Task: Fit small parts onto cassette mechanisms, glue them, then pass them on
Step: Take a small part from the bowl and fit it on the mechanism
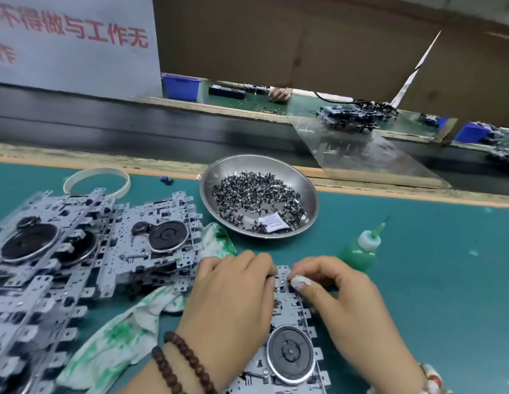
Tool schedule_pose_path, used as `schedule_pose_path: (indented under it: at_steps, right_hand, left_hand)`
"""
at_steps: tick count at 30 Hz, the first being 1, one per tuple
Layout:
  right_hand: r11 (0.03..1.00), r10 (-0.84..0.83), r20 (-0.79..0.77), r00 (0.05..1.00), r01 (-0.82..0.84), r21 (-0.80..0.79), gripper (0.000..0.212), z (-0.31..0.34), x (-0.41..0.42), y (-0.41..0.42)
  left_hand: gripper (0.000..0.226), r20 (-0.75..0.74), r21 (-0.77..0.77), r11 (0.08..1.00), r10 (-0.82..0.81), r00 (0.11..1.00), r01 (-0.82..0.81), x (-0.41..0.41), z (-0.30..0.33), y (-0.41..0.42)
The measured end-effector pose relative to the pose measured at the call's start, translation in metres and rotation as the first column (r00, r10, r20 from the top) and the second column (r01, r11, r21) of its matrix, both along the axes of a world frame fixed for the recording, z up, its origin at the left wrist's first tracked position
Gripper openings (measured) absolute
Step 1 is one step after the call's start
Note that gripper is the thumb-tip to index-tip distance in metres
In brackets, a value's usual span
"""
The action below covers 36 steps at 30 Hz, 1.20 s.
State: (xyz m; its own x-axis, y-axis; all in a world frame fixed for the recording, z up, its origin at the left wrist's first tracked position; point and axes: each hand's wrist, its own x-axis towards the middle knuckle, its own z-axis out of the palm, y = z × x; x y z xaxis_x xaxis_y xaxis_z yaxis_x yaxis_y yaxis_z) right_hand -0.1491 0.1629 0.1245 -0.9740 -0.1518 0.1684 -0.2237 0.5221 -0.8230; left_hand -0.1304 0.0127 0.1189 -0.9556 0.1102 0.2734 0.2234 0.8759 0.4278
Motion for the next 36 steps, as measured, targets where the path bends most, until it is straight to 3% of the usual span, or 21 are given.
schedule_pose_path:
  at_steps: [20,29,36]
  right_hand:
    - [0.997,0.024,-0.011,1.000,-0.023,0.069,0.022,0.0024,0.0007,0.0000]
    - [0.986,0.047,-0.098,0.994,-0.030,0.162,0.023,0.0022,0.0020,-0.0004]
    - [0.993,0.035,0.015,0.999,-0.036,0.109,0.012,0.0020,-0.0010,0.0003]
  left_hand:
    - [0.008,0.008,0.042,0.999,0.015,1.000,-0.015,0.0003,0.0000,0.0006]
    - [0.005,0.005,0.058,0.998,0.019,1.000,-0.020,0.0027,0.0005,0.0016]
    - [0.004,0.014,0.052,0.998,0.026,1.000,-0.026,0.0024,0.0003,0.0020]
